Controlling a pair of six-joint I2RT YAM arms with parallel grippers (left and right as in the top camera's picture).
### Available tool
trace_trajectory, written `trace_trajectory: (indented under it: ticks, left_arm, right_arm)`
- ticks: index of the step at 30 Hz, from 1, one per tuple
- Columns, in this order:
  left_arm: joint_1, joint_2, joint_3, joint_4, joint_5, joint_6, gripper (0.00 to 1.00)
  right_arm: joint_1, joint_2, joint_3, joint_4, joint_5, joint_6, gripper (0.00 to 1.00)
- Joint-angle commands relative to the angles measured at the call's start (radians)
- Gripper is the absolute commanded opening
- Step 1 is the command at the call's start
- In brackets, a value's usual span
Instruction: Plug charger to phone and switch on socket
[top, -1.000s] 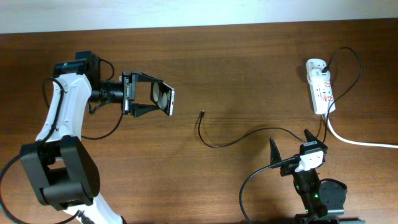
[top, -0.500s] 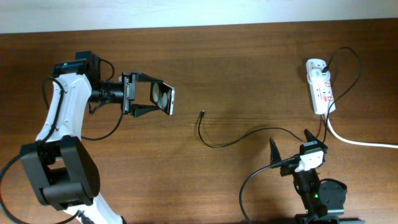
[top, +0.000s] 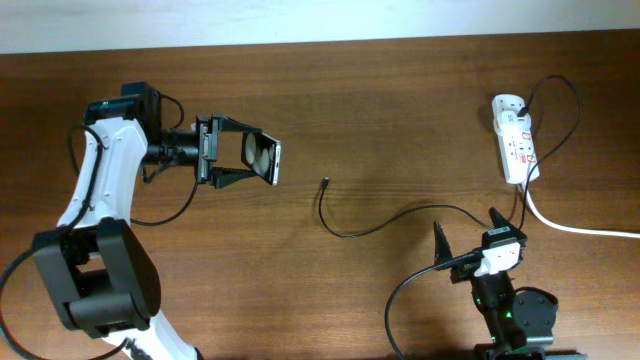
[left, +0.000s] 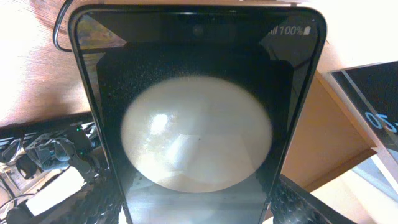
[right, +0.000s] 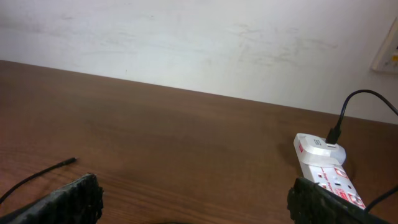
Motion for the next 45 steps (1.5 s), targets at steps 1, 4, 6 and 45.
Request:
trace_trajectory:
  ticks: [1,4,6,45]
  left_arm:
    - [0.004,-0.031,0.025,0.0,0.027,-0.012,0.0]
    - [0.004,-0.031,0.025,-0.003,0.026,-0.012,0.0]
    - [0.005,-0.031,0.025,-0.002,0.026,-0.012,0.0]
    - [0.004,-0.031,0.025,-0.003,-0.041,-0.013,0.0]
  right_arm:
    - [0.011,-0.006,-0.005,-0.005,-0.01,-0.003,0.99]
    - [0.011,-0.006,-0.005,-0.005,-0.01,-0.003,0.99]
    - [0.011,-0.006,-0.005,-0.005,-0.01,-0.003,0.99]
    - [0.011,-0.006,-0.005,-0.005,-0.01,-0.003,0.99]
